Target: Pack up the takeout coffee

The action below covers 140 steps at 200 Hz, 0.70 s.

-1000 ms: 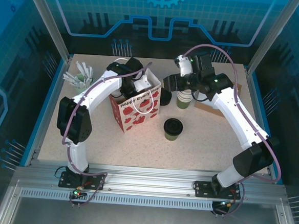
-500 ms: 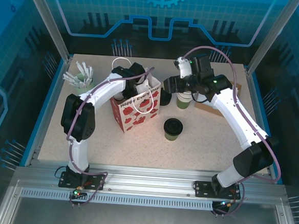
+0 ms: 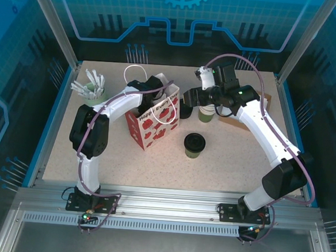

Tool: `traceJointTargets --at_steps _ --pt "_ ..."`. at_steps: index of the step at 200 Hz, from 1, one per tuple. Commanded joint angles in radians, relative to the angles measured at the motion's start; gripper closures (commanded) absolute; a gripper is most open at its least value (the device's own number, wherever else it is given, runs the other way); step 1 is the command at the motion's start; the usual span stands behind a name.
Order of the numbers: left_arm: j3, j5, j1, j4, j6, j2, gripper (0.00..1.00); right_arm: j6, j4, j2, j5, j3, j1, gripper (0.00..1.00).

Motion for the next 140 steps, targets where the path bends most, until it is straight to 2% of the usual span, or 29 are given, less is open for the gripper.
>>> traceJointTargets --at_steps 1,69,80,140 --pt "-0.017 -0.004 -0.007 0.019 -0.017 0.009 0.41 -0.011 0.011 -0.024 -0.01 -0.011 -0.011 0.36" --pt "-0.005 0.023 -0.014 0.001 -0.058 -0.105 0.31 -0.013 0.011 -0.031 -0.012 -0.022 -0.011 0.36" --pt "-0.005 0.023 -0.013 -0.004 -0.061 -0.122 0.26 -0.013 0.011 -0.034 -0.009 -0.025 -0.011 0.36" --pt "0.026 0.015 -0.012 -0.034 -0.066 -0.195 0.25 -0.012 0.011 -0.052 -0.012 -0.035 -0.012 0.36"
